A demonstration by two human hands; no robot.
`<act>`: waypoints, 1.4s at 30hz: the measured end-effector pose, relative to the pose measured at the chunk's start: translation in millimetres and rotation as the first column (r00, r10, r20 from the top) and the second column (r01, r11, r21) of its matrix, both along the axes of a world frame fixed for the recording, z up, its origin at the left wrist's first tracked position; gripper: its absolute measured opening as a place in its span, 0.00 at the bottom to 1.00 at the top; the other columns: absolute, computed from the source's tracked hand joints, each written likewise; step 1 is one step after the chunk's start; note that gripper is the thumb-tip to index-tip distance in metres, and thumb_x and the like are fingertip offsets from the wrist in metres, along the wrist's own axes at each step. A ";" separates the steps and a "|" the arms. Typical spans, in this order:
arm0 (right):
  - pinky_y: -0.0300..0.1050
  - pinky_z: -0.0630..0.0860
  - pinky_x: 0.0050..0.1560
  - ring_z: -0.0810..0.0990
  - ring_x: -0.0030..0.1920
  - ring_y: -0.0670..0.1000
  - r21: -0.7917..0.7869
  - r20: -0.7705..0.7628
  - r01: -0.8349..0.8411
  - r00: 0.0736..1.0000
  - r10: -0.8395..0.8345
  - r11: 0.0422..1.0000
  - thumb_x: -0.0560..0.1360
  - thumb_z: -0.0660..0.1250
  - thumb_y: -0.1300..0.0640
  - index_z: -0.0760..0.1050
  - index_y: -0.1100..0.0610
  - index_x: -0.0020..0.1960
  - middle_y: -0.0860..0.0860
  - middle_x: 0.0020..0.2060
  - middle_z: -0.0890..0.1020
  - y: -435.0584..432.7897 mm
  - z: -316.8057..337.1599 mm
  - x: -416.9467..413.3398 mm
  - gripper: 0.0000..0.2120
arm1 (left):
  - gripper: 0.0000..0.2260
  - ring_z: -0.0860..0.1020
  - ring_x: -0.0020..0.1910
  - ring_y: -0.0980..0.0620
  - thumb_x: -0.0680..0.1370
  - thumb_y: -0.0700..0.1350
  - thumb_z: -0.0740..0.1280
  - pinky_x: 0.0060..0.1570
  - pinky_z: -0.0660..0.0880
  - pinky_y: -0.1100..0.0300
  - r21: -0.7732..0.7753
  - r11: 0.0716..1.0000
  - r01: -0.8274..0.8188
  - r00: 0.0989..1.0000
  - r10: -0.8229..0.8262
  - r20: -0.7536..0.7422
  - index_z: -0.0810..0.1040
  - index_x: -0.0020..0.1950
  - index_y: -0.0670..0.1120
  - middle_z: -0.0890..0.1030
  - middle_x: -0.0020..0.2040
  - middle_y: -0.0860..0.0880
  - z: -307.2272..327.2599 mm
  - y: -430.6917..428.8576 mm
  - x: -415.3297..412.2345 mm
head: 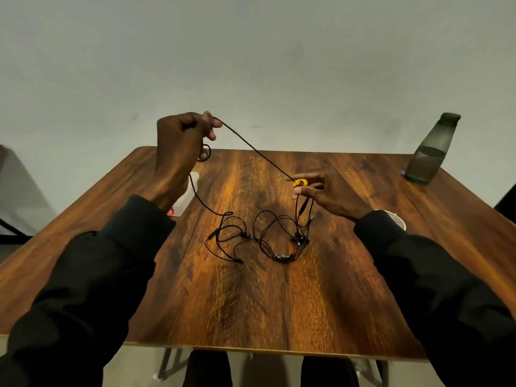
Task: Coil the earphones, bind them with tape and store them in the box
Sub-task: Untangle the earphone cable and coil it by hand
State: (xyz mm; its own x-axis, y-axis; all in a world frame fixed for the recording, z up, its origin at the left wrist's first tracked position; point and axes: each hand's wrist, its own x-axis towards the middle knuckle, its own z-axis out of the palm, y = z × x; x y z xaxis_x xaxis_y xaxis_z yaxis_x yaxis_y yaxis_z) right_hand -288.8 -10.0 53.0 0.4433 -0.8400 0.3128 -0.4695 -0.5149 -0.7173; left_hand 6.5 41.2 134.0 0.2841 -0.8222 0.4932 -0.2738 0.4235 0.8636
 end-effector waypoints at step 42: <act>0.41 0.81 0.50 0.86 0.45 0.45 0.028 0.056 0.063 0.996 -0.064 0.998 0.79 0.70 0.60 0.85 0.57 0.51 0.51 0.44 0.87 5.0 -37.6 2.9 0.05 | 0.10 0.81 0.34 0.53 0.83 0.43 0.67 0.40 0.80 0.60 0.209 0.963 0.172 0.977 -0.139 -0.164 0.82 0.53 0.37 0.86 0.40 0.45 -16.3 5.4 -15.5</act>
State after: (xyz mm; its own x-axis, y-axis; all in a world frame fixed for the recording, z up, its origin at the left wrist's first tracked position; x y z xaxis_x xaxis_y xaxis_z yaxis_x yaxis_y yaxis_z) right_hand -286.0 -5.0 15.5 0.3710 -0.8741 0.3136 -0.4587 -0.4661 -0.7565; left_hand -9.1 46.6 117.7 0.1993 -0.9457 0.2569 -0.0834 0.2449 0.9660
